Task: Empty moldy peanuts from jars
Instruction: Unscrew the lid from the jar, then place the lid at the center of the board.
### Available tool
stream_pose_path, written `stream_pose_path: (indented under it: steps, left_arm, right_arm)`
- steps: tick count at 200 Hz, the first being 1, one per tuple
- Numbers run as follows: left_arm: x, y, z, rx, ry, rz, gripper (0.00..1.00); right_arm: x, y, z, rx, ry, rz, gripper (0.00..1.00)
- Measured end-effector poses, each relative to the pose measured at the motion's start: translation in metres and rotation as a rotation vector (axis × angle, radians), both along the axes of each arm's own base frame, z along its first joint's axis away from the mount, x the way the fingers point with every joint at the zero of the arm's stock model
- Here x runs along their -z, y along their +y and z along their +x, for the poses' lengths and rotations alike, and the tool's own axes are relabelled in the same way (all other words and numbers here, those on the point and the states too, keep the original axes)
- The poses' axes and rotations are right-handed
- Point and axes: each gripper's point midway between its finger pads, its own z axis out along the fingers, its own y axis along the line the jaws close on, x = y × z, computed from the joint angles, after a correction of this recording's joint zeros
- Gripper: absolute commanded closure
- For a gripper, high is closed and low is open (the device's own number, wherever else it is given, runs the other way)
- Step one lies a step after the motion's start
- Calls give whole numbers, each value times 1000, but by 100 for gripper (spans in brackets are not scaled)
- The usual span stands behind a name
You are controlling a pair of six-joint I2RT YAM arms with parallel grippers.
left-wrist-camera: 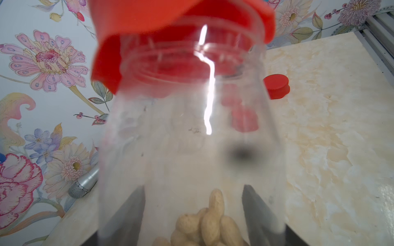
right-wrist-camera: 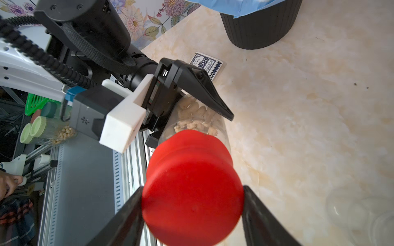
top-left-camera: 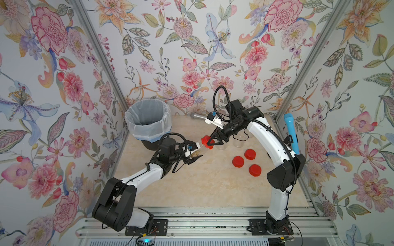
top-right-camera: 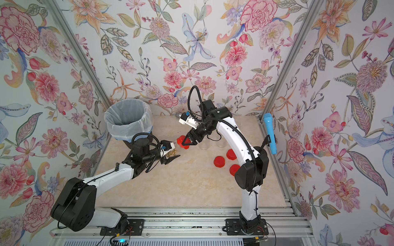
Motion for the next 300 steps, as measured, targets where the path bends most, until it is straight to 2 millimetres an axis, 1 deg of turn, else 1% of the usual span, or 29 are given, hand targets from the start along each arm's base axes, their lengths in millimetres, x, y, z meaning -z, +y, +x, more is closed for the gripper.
stream_pose_path:
  steps: [39, 71, 95, 112, 125, 142, 165, 190, 208, 226, 241, 257, 276, 300]
  left_arm:
    - [9, 3, -2, -3, 34, 22, 71]
    - [14, 8, -1, -15, 53, 37, 71]
    - [17, 17, 6, -44, 64, 44, 71]
    - [17, 27, 12, -79, 63, 46, 71]
    - [15, 34, 15, -108, 56, 45, 70]
    - [7, 40, 16, -130, 43, 32, 71]
    - [-6, 43, 18, -153, 8, 14, 70]
    - [-12, 44, 19, -162, -7, 11, 70]
    - [-18, 47, 24, -188, -20, 16, 70]
    - [-30, 52, 32, -234, -46, 24, 70]
    - [-44, 56, 39, -267, -71, 31, 70]
    - [-60, 60, 44, -301, -104, 36, 70]
    - [-73, 66, 46, -339, -133, 51, 70]
    - [-86, 76, 52, -394, -165, 97, 70]
  right_arm:
    - [-13, 3, -1, -27, -21, 46, 64]
    - [-10, 4, 5, -14, -21, 35, 64]
    - [-5, -5, 19, 44, -7, 16, 64]
    - [0, -21, 36, 118, -6, 5, 63]
    - [13, -36, 45, 186, 13, -22, 62]
    - [36, -55, 47, 267, 47, -70, 60]
    - [75, -71, 33, 351, 102, -150, 60]
    - [120, -83, 15, 429, 147, -233, 60]
    - [146, -89, 6, 484, 166, -289, 59]
    - [170, -94, 0, 537, 169, -344, 58]
    - [185, -95, -2, 568, 159, -384, 58]
    - [194, -94, -1, 597, 137, -410, 57]
    - [204, -95, 9, 644, 106, -443, 55]
    - [226, -105, 21, 715, 95, -515, 53]
